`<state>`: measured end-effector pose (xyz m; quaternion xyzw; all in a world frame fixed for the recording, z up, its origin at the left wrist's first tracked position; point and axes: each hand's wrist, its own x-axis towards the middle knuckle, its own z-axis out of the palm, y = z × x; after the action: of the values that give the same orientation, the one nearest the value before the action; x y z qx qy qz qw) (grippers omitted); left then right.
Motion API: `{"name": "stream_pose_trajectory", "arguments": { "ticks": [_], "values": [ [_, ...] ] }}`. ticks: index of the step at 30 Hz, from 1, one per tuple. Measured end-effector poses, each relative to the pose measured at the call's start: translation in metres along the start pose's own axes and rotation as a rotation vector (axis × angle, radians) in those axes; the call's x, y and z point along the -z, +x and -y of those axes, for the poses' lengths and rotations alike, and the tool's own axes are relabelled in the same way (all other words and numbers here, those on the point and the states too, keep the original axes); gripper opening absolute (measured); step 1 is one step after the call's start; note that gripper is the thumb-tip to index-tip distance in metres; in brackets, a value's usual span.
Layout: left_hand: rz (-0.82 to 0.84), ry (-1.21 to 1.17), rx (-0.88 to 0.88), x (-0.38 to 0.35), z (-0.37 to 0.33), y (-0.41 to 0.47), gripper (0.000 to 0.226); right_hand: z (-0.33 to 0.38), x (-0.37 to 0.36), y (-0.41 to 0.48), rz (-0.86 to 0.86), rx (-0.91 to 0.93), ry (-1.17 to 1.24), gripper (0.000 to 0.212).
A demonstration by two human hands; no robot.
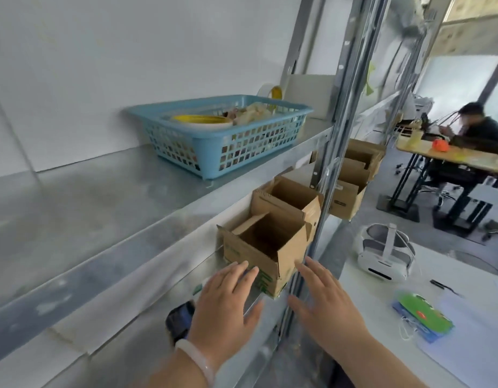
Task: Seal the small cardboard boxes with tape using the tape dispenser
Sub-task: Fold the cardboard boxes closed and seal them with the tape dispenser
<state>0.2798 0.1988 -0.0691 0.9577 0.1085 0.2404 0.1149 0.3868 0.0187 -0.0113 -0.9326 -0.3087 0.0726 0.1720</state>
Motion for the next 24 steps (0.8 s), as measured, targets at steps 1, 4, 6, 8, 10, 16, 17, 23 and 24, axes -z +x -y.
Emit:
{"name": "stream_pose_trajectory", "arguments": {
  "ticks": [1, 4, 6, 8, 10, 16, 17, 23, 24],
  "values": [
    [0.011, -0.004, 0.007, -0.006, 0.006, 0.012, 0.055, -0.002, 0.0, 0.017, 0.008, -0.019, 0.013, 0.07],
    [0.041, -0.029, 0.027, -0.02, 0.016, 0.046, 0.056, -0.01, -0.001, 0.059, 0.031, -0.093, 0.072, 0.069],
    [0.063, -0.04, 0.045, -0.028, 0.02, 0.059, 0.057, -0.016, -0.005, 0.082, 0.07, -0.145, 0.148, 0.071],
    [0.078, -0.044, 0.061, -0.037, 0.023, 0.062, 0.057, -0.02, -0.01, 0.101, 0.084, -0.171, 0.224, 0.071],
    [0.098, -0.055, 0.085, -0.044, 0.026, 0.063, 0.056, -0.024, -0.014, 0.119, 0.069, -0.137, 0.214, 0.067],
    [0.11, -0.022, 0.187, -0.053, 0.017, 0.069, 0.057, -0.038, -0.007, 0.15, 0.024, 0.03, 0.121, 0.039],
    [0.109, -0.013, 0.206, -0.053, 0.013, 0.069, 0.057, -0.041, -0.005, 0.151, 0.016, 0.018, 0.169, 0.034],
    [0.076, -0.022, 0.299, -0.061, -0.007, 0.074, 0.06, -0.048, 0.002, 0.152, -0.043, -0.287, 0.629, 0.066],
    [0.073, -0.033, 0.316, -0.063, -0.011, 0.073, 0.061, -0.048, 0.001, 0.152, 0.013, -0.357, 0.712, 0.078]
  ]
}}
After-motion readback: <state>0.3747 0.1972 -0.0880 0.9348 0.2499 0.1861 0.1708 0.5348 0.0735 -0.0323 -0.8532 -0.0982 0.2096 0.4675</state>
